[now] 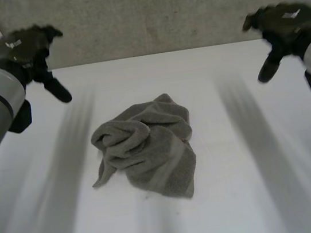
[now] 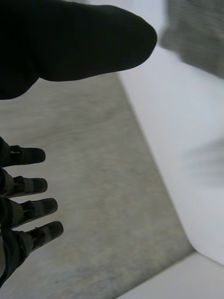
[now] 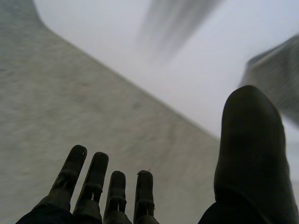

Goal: Fold the towel.

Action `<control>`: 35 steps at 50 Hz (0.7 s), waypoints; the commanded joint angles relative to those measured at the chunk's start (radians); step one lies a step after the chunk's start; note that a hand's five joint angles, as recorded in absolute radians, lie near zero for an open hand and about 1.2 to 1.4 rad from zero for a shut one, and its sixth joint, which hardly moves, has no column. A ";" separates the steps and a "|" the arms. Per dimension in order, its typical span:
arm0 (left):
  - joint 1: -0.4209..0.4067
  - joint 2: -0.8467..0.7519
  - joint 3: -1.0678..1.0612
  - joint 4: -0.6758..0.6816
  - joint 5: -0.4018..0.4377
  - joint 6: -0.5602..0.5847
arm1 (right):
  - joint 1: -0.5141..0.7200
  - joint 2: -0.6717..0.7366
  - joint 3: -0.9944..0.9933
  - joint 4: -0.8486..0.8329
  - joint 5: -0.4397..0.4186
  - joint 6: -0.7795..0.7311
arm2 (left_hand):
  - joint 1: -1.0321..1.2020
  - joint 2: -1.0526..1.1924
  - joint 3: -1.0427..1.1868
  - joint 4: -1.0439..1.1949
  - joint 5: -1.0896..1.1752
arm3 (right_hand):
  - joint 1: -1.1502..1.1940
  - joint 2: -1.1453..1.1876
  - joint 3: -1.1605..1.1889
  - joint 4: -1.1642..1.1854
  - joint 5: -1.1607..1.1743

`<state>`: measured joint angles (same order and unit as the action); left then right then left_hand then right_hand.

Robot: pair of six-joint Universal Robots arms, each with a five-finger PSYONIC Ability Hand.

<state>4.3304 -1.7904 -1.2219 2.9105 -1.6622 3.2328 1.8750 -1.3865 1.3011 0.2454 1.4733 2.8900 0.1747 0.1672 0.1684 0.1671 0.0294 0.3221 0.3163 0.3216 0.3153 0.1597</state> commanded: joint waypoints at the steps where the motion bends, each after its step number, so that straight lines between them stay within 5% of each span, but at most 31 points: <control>1: 0.087 -0.119 -0.067 0.006 0.064 0.188 | 0.078 0.093 0.033 0.058 -0.076 0.028 | 0.001 0.008 0.007 0.008 -0.029 | 0.027 0.033 0.028 0.034 0.015; 11: 0.123 -0.242 -0.171 0.032 0.282 0.143 | 0.125 0.302 0.098 -0.087 -0.185 0.455 | 0.004 0.011 0.010 0.011 -0.026 | 0.039 0.045 0.039 0.046 0.027; 23: 0.112 -0.284 -0.258 0.252 0.291 0.079 | 0.234 0.487 0.014 -0.167 -0.126 0.572 | 0.021 0.029 0.027 0.029 -0.008 | 0.074 0.080 0.075 0.081 0.062; 35: 0.075 -0.325 -0.262 0.314 0.291 0.053 | 0.276 0.586 -0.077 -0.198 -0.059 0.589 | 0.194 0.202 0.201 0.202 0.165 | 0.259 0.265 0.260 0.266 0.247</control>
<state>4.4267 -2.0964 -1.4856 3.2091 -1.3716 3.2855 2.1425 -0.8374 1.2593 0.0597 1.3719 3.4803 0.2522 0.2515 0.2517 0.2474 0.0721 0.4620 0.4580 0.4738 0.4714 0.3061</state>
